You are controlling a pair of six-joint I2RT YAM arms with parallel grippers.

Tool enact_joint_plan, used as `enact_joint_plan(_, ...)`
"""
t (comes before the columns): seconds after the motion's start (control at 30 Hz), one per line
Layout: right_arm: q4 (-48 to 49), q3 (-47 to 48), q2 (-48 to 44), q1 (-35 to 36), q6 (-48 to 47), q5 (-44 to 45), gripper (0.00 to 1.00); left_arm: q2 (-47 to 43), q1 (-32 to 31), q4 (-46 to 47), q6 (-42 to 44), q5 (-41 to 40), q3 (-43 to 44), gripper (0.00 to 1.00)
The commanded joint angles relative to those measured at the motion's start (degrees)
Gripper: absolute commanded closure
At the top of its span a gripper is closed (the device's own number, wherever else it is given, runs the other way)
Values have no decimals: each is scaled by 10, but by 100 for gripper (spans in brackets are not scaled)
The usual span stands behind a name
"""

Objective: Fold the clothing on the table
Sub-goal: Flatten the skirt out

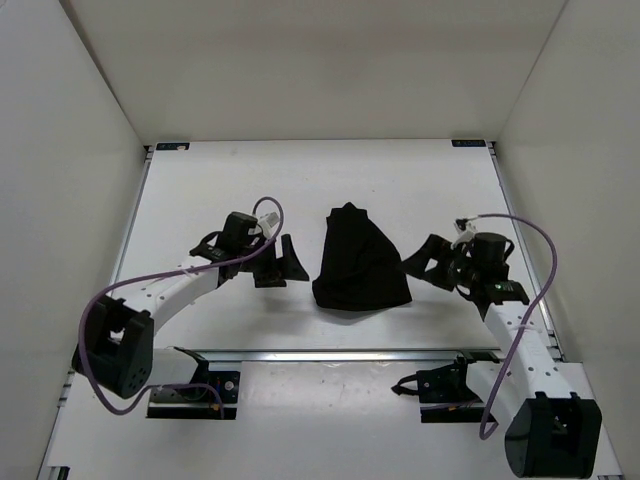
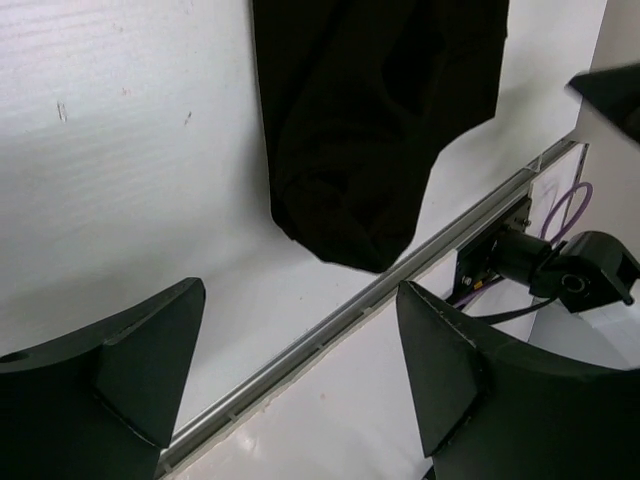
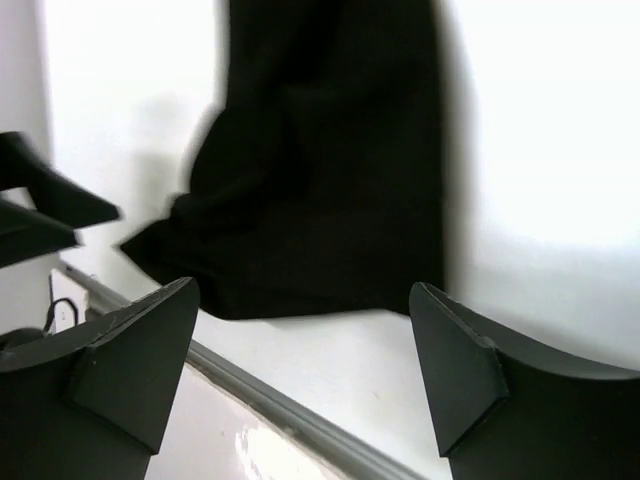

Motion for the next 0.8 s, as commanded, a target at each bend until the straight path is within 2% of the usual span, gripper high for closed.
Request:
enact_joint_plan(0.0,-66,-33,-11,-10,14,29,18,32,-6,16,-7,16,36,13)
enact_joint_plan(0.1,-77,-44,6,40,24,75,18,51,-10,29,-21,36,43,17)
enact_joint_plan(0.17,-74,-52,22,50,28,78,18,65,-15,29,-21,37,51,18)
enact_joint_plan(0.47,-57,-65,53,29,0,95,19,108,-52,29,-29,51,87,20)
enact_joint_plan(0.6,-39,-59,88,24,0,92,22,120,-62,35,-32,50,87,25)
enact_joint_plan(0.77,-10,-46,128,41,2,104,32,120,-69,36,-36,41,77,28)
